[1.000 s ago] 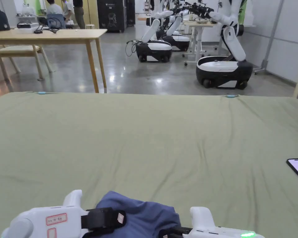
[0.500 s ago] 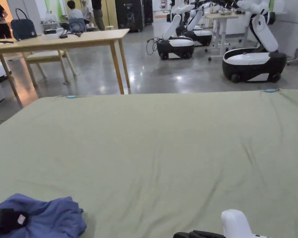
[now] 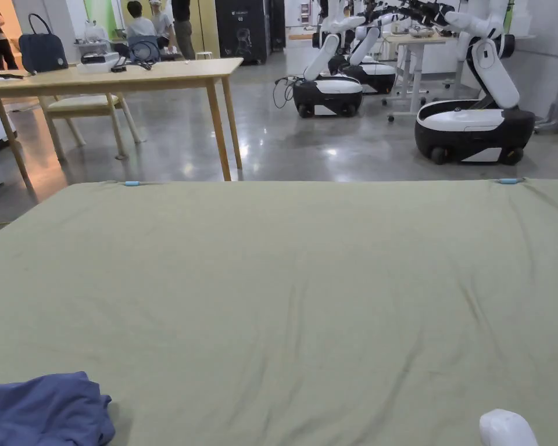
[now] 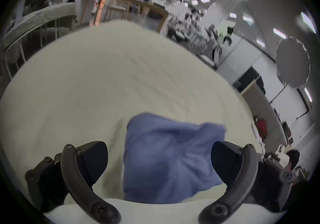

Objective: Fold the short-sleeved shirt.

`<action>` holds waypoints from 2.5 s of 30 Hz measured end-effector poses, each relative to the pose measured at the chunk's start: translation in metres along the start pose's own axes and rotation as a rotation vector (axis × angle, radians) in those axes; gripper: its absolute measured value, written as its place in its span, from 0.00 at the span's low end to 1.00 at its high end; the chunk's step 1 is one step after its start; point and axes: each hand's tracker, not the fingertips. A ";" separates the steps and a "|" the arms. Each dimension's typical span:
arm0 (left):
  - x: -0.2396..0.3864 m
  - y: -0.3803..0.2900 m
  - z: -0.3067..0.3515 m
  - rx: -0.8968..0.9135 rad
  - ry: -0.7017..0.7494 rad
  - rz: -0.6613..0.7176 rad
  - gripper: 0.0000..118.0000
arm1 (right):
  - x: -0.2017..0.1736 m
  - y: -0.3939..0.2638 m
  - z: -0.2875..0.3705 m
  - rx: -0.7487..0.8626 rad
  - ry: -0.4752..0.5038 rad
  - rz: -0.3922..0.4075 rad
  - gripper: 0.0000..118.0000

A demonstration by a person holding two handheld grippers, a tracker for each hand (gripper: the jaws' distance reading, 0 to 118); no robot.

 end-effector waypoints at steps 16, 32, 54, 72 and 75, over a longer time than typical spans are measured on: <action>0.339 -0.166 0.059 0.417 -0.238 -0.348 0.00 | -0.031 0.004 0.120 0.223 -0.206 0.132 0.02; 0.579 0.002 -0.097 0.637 -0.005 -0.628 0.00 | 0.026 0.272 0.116 0.569 -0.699 0.385 0.04; 0.579 0.006 -0.156 0.569 0.082 -0.560 0.97 | 0.065 0.278 0.074 0.590 -0.785 0.357 0.75; 0.571 0.015 -0.139 0.595 0.084 -0.549 1.00 | 0.043 0.282 0.096 0.608 -0.781 0.273 1.00; 0.570 0.015 -0.138 0.595 0.085 -0.555 1.00 | 0.037 0.280 0.097 0.640 -0.783 0.289 1.00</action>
